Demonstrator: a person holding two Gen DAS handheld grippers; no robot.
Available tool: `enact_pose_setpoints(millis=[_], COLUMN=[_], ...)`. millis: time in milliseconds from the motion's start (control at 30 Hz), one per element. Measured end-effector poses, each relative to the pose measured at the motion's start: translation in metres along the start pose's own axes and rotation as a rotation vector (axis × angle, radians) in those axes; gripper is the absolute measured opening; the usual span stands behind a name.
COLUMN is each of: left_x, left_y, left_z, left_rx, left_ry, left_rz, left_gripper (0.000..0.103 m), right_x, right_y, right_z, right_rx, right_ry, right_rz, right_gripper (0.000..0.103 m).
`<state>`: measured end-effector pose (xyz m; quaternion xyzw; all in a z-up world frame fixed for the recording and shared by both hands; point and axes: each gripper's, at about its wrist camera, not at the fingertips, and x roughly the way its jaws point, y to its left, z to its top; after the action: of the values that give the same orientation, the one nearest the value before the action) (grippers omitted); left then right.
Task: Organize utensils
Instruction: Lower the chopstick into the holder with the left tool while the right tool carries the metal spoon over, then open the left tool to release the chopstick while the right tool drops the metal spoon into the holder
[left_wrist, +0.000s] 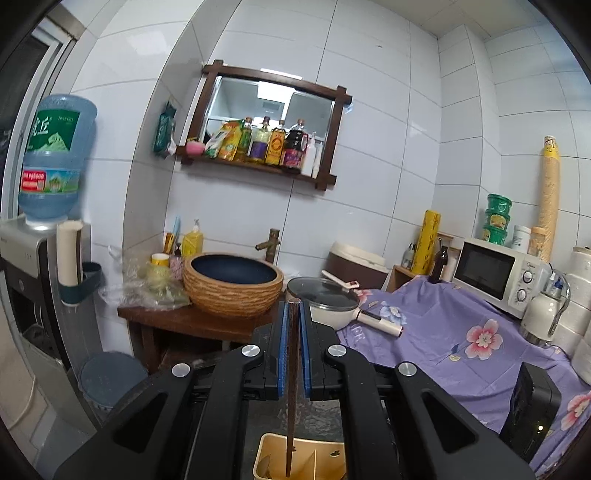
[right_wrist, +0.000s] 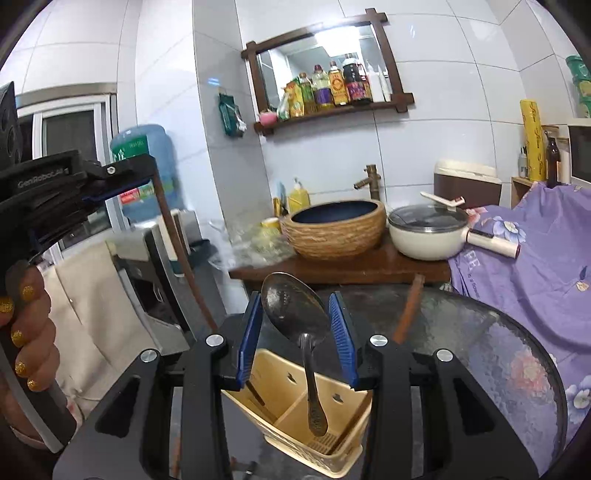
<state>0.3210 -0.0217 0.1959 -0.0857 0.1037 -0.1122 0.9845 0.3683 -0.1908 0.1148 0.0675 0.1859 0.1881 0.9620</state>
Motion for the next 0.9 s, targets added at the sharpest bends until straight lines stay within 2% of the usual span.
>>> enact_pose_setpoints(millis=[233,400,767,833,867,900], left_x=[0.022,0.032,0.042,0.04,0.037,0.035], left_y=[0.007,0.013,0.013,0.014,0.014,0.014], left_z=[-0.048,-0.071,-0.09,-0.09,-0.091,-0.091], left_rx=[0.024,0.02,0.037,0.031,0.036,0.039], left_ry=[0.114,0.182,0.248,0.248,0.248,0.246], left_rz=[0.003,-0.001,0.003,-0.005,-0.004,-0.004], left_gripper=[0.006,0.006,0.006,0.007,0.009,0.017], right_x=[0.014,0.018,0.017,0.013,0.009,0.005], right_y=[-0.009,-0.009,-0.011,-0.011,-0.01,-0.009], right_z=[-0.04,-0.058,-0.075,-0.075,-0.076,-0.076], right_rx=[-0.003,-0.013,-0.03,-0.028,-0.026,-0.026], right_ry=[0.073,0.111,0.123,0.112,0.104,0.096], right_rz=[-0.027,-0.039,-0.079,-0.077,-0.078,-0.079], right_gripper=[0.038,0.038,0.039,0.044,0.052,0.056])
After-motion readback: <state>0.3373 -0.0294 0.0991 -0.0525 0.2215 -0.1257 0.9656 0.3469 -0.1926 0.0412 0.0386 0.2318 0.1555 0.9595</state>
